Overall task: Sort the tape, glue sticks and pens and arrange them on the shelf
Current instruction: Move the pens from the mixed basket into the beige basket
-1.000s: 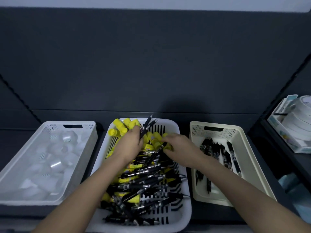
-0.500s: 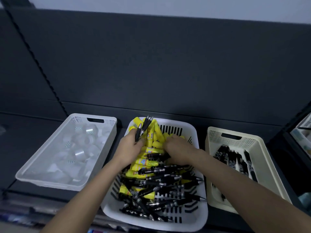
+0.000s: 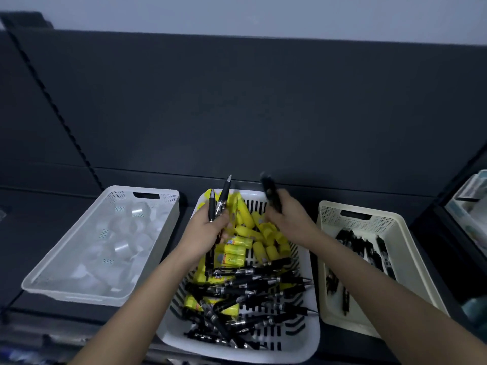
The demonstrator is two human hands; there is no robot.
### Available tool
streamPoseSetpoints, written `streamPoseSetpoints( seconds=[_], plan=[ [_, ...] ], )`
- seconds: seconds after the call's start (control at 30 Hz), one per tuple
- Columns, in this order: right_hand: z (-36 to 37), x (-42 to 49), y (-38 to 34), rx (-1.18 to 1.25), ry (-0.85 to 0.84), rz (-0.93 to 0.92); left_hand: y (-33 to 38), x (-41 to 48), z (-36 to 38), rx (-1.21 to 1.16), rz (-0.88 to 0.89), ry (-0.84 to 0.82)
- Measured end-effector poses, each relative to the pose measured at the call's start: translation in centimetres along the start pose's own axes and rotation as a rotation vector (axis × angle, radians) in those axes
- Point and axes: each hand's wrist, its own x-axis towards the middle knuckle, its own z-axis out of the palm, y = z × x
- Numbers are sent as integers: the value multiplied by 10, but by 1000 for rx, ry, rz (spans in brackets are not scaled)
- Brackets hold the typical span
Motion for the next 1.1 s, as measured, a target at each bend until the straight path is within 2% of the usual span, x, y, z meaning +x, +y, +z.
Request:
streamPoseSetpoints(
  seconds=[0.07, 0.1, 0.27, 0.37, 0.43, 0.6, 0.8, 1.0, 1.1],
  plan=[
    [-15, -7, -9, 291, 149, 63, 10, -1, 14, -52, 3, -47],
    [-23, -11, -11, 361, 194, 92, 16, -2, 23, -71, 0, -72],
    [-59, -40, 4, 570, 208, 352, 48, -1, 86, -172, -67, -215],
    [-78, -59, 26, 611, 284, 480, 55, -2, 132, -210, -173, -278],
    [-90, -71, 43, 640, 344, 541, 53, -3, 162, -179, -179, -318],
    [-110, -98, 81, 638, 400, 697, 42, -2, 218, -54, -247, -395],
    [-112, -115, 105, 566, 369, 805, 24, 6, 254, -129, -506, -351],
    [-115, -114, 108, 495, 331, 795, 15, 7, 254, -28, -472, -409],
    [-117, -110, 102, 443, 378, 722, 17, 8, 245, 17, -360, -456]
  ],
)
